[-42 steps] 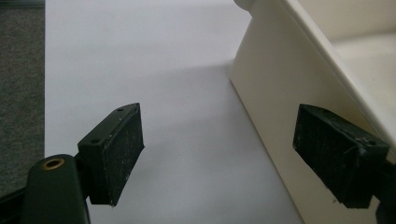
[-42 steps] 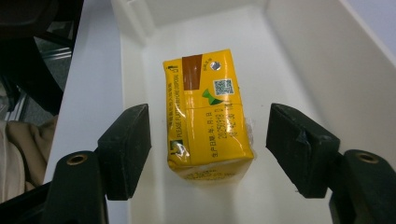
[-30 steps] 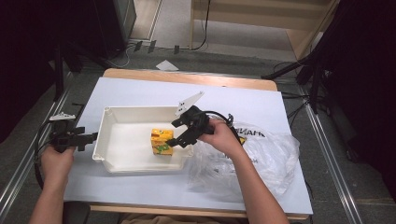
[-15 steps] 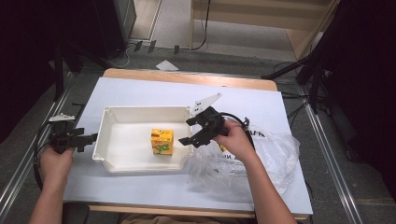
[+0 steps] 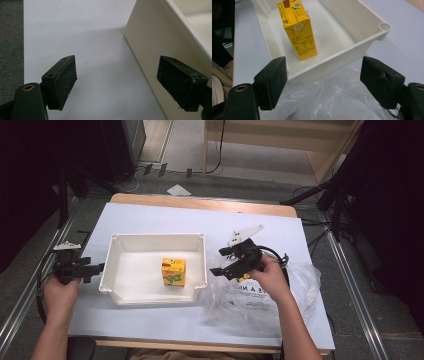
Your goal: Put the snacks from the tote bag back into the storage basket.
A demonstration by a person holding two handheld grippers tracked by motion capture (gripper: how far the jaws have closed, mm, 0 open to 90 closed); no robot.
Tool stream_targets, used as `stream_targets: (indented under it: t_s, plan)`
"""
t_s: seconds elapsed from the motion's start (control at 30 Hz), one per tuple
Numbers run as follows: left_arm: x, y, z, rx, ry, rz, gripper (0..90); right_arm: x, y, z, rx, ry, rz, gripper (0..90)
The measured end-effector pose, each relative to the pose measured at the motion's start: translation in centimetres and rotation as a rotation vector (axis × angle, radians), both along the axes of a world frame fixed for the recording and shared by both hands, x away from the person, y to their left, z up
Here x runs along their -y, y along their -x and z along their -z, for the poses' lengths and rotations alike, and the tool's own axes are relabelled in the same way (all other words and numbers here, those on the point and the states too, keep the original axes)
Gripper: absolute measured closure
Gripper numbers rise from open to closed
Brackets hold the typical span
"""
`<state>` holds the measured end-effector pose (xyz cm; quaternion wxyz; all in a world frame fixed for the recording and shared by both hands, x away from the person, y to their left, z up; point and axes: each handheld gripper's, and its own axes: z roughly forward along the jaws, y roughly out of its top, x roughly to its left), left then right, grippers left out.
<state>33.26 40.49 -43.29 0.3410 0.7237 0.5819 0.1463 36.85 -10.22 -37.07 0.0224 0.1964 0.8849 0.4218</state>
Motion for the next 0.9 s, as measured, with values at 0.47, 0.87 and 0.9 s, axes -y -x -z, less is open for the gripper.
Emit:
stream_targets:
  t_s: [0.47,0.87,0.9]
  plan:
    - [0.1,0.0,-0.1,0.005,0.004,0.006,17.2,3.7,0.2,0.9,0.012,-0.011,0.088,22.8]
    - [0.2,-0.1,-0.1,0.004,0.004,0.014,17.2,6.6,-0.2,2.5,-0.007,-0.018,0.172,22.8]
    - [0.2,-0.1,-0.1,0.003,0.004,0.013,17.2,6.9,-0.4,2.7,-0.009,-0.013,0.182,22.8]
